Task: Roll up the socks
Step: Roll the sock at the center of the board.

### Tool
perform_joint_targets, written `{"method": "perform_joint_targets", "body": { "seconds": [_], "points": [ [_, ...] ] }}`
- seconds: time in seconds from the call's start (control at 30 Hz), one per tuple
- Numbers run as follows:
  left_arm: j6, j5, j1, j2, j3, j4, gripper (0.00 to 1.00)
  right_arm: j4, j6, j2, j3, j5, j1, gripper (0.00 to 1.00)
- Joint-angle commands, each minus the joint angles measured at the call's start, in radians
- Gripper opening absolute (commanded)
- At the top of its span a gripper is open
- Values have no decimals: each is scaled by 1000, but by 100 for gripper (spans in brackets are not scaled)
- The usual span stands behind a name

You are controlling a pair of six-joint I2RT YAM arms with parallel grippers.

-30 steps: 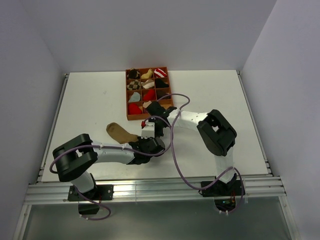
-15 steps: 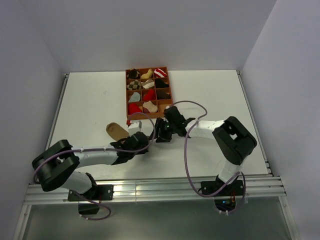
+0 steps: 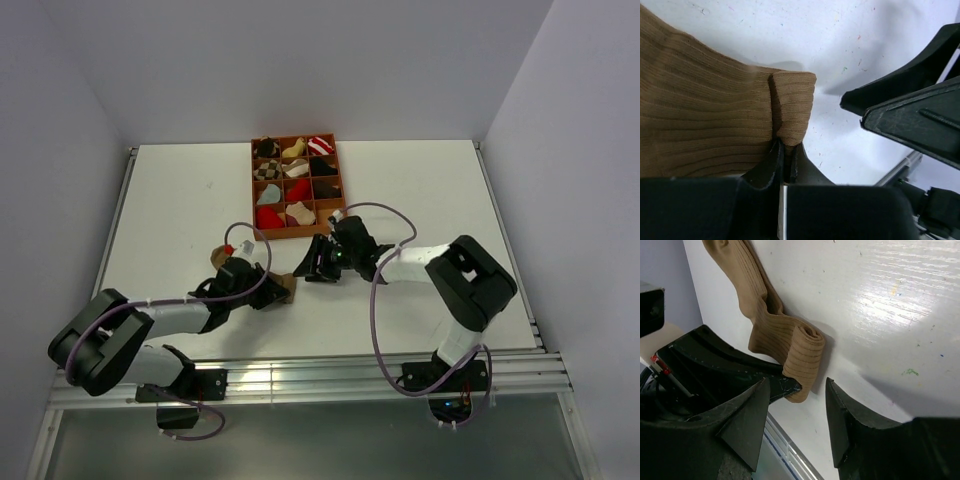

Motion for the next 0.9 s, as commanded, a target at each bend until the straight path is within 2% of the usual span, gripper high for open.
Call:
{"method": "perform_joint_targets", "body": {
  "seconds": [0.0,0.3,0.57,0.6,0.63,0.73,0.83,0.87],
  "points": [
    [-30,147,36,38,-22,89,0,86,10,33,-12,-10,21,55],
    [-30,208,72,138,-11,144,0,151,63,134,-23,-14,42,51],
    [-9,251,95,212,26,153,0,192,95,189,-32,-31,41,42],
    [-7,257,98,221,32,156,0,194,96,194,-32,-33,41,39],
    [-7,260,98,230,33,161,0,185,96,193,-29,-28,41,25],
    [13,253,101,221,45,144,0,94,60,160,2,11,39,6],
    [60,198,101,180,73,55,3,-53,18,131,60,65,39,0],
    [76,182,99,167,94,22,11,-93,3,127,77,79,39,0]
  ]
}}
